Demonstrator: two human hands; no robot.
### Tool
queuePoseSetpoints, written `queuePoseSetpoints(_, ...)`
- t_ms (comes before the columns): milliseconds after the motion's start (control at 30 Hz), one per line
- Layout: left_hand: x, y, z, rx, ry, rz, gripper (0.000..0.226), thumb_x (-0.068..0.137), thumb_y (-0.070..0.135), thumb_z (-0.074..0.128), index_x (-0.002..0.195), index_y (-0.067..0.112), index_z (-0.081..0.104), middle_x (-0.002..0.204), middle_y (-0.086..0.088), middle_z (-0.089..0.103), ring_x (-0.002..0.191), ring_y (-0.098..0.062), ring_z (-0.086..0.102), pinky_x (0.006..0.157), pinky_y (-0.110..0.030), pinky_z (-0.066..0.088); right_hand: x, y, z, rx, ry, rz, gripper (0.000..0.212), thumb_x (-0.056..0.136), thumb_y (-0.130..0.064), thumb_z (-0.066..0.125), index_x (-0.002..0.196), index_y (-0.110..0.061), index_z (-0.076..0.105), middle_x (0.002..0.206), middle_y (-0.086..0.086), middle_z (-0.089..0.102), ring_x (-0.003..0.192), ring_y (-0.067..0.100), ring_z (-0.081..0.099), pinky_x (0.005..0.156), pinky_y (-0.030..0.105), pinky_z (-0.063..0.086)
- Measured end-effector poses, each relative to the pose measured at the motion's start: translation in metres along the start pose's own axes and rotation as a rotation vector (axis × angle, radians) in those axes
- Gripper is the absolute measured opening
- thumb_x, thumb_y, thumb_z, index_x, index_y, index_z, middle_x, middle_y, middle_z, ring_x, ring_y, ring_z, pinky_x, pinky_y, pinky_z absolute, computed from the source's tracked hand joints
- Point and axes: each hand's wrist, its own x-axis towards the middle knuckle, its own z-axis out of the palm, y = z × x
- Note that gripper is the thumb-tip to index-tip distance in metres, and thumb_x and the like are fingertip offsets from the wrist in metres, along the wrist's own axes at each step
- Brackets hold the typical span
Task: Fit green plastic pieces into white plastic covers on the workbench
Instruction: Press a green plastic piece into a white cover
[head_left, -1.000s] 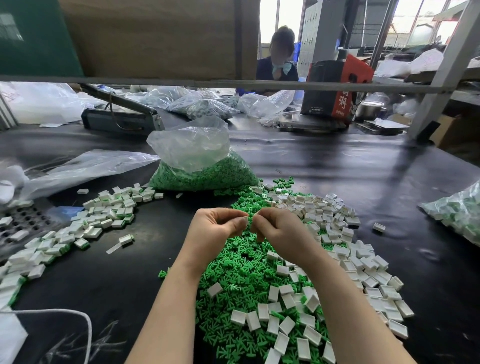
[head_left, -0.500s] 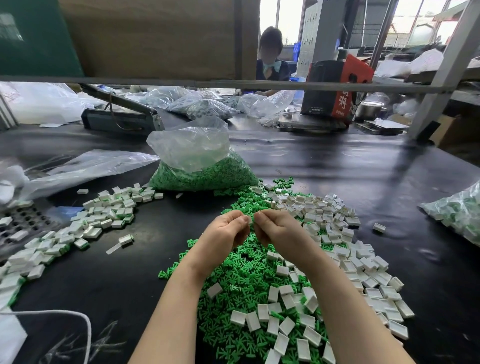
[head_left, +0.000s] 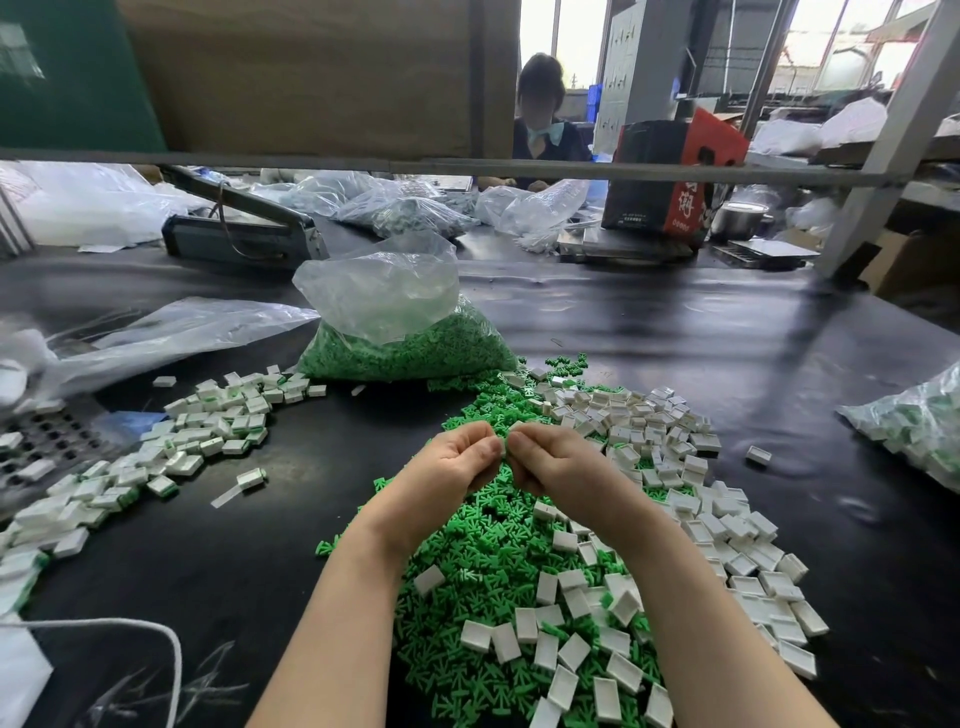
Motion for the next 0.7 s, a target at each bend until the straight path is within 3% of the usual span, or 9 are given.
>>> queuePoseSetpoints(100,-0.0014,0.0017,-0.0014,0.009,-0.005,0.018,0.025,0.1,0.024,0.044,0.076,0.018,0.048,0.063,0.008,0.038,0.055,-0.004,0.033,0.053,-0.016,0.029,-0.0009,-0.0017,0.0003,-0.006,0.001,-0.01,0.034,0.103,-0.019,0.044,0.07,-0.014,0.048,0.059,-0.003,0.043,0.057,0.012,0.038,0.057,0.028,0.033)
queuePoseSetpoints(200,-0.001,0.0034,0.0001,0.028,0.023,0.024,0.023,0.103,0.017,0.043,0.081,0.013,0.048,0.064,0.007,0.037,0.056,-0.003,0.033,0.053,-0.016,0.03,-0.0016,-0.0038,0.0002,0.022,0.006,-0.002,0.035,0.104,-0.019,0.043,0.069,-0.015,0.049,0.058,-0.005,0.043,0.054,0.009,0.037,0.053,0.021,0.033)
queuePoseSetpoints(400,0.0004,0.0027,0.0025,0.176,0.091,0.114,0.024,0.102,0.019,0.047,0.08,0.009,0.046,0.065,0.005,0.037,0.06,-0.008,0.032,0.058,-0.025,0.03,-0.0024,-0.0079,0.0002,0.222,0.034,0.122,0.042,0.104,-0.031,0.04,0.068,-0.013,0.054,0.053,-0.004,0.046,0.047,0.009,0.039,0.047,0.017,0.033)
queuePoseSetpoints(500,-0.001,0.0004,0.0025,0.238,0.126,0.14,0.024,0.102,0.025,0.048,0.08,0.016,0.047,0.065,0.009,0.039,0.06,-0.008,0.034,0.059,-0.028,0.032,-0.0031,-0.0095,0.0,0.306,0.045,0.202,0.04,0.102,-0.031,0.041,0.068,-0.015,0.053,0.052,-0.001,0.046,0.046,0.011,0.035,0.045,0.022,0.027)
queuePoseSetpoints(700,-0.0016,0.0021,-0.0038,0.057,0.184,0.103,0.029,0.103,0.026,0.045,0.077,0.014,0.051,0.067,0.002,0.045,0.067,-0.016,0.038,0.065,-0.033,0.032,-0.0044,-0.0086,-0.0084,0.436,0.069,0.178,0.028,0.098,-0.021,0.05,0.071,-0.014,0.052,0.054,-0.002,0.042,0.048,0.01,0.033,0.043,0.018,0.026)
